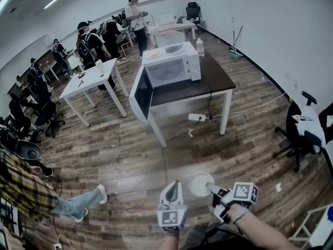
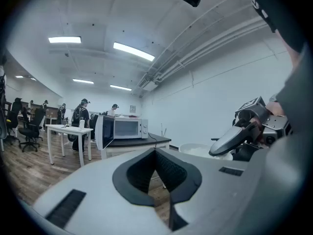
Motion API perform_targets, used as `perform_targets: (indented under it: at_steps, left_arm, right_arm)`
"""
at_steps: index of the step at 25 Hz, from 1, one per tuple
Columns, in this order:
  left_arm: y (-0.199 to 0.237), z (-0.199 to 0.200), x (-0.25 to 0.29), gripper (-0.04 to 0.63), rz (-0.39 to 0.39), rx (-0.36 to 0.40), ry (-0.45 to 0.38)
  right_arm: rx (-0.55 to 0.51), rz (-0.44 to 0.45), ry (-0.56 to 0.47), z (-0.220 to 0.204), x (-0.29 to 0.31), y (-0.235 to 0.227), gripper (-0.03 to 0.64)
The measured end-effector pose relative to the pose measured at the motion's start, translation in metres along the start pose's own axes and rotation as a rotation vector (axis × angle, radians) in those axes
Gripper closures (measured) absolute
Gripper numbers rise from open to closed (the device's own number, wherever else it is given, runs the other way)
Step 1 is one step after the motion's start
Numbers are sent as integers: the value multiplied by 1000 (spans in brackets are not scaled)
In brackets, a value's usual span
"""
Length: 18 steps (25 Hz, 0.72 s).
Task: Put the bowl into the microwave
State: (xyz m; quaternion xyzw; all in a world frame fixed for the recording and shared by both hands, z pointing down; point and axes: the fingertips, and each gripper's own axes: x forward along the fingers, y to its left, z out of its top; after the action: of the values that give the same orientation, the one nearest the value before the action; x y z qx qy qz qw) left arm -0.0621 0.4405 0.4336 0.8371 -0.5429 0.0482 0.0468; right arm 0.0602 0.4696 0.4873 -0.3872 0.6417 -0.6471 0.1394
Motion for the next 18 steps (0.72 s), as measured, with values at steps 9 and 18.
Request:
perform_targets:
  at_steps: [9,18]
  left_arm:
    - [13,-2,-1,595,-30,20,-20]
    - [31,-1,32,595,-17,-15,-32]
  right_arm:
    - [0,19,-46,8,14,9,489]
    - [28,18,-25,21,40,6,489]
